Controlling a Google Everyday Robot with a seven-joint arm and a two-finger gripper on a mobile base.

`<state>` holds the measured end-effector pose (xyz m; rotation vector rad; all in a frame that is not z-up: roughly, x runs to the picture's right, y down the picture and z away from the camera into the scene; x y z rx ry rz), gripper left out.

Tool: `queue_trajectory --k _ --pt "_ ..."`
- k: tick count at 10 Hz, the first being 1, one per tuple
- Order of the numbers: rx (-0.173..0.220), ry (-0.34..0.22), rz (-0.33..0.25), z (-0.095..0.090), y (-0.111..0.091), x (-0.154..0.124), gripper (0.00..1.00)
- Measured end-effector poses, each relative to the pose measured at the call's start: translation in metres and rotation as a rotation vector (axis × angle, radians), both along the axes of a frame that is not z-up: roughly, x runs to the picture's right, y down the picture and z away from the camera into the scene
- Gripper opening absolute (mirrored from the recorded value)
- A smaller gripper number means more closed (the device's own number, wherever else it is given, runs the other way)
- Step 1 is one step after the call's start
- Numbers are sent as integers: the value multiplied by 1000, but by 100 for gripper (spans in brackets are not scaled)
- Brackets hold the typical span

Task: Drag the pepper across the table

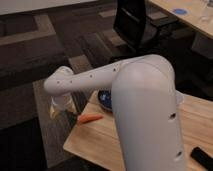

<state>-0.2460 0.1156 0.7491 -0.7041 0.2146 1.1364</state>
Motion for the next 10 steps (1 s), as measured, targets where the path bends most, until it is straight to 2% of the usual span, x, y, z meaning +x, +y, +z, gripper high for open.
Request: queue_trajectory --k 1,3,6,9,10 --pt "2 -2 -3 -2 -2 0 65" --pt "-9 33 22 -9 -7 23 65" --pt "-8 139 94 -16 -16 78 65" --pt "14 240 169 -25 -29 132 65" --pt "18 262 180 -26 -30 142 65"
